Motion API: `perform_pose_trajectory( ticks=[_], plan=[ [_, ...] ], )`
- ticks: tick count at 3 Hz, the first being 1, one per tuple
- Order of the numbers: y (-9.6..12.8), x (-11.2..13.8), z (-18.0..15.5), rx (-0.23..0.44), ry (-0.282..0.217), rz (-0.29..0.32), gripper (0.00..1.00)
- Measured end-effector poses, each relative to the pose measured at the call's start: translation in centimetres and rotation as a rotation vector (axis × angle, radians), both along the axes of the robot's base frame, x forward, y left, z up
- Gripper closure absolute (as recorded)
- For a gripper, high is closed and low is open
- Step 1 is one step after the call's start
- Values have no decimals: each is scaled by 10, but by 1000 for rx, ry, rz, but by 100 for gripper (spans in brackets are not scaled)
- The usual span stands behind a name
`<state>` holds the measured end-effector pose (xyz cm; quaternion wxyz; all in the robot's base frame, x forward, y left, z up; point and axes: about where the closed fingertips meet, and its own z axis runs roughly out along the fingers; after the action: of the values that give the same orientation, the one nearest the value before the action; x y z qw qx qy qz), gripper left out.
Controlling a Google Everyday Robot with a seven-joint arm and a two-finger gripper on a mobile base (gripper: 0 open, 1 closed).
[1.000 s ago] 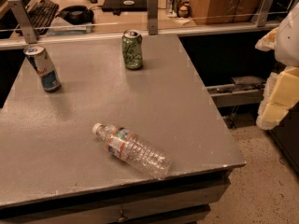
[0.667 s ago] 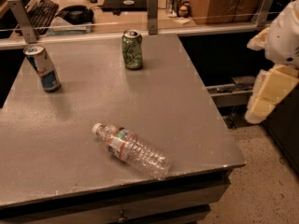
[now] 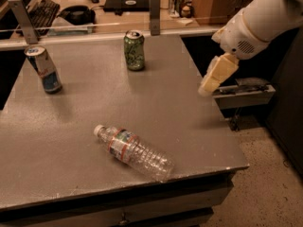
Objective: Move green can near water bottle
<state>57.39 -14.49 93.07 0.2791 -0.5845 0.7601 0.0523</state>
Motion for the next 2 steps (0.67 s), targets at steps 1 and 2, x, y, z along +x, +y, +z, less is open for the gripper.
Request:
perform_pose_trajectory(
  ticks=[1,2],
  plan=[
    [35,54,3,101,-64,8,0],
    [35,54,3,101,-64,8,0]
  ],
)
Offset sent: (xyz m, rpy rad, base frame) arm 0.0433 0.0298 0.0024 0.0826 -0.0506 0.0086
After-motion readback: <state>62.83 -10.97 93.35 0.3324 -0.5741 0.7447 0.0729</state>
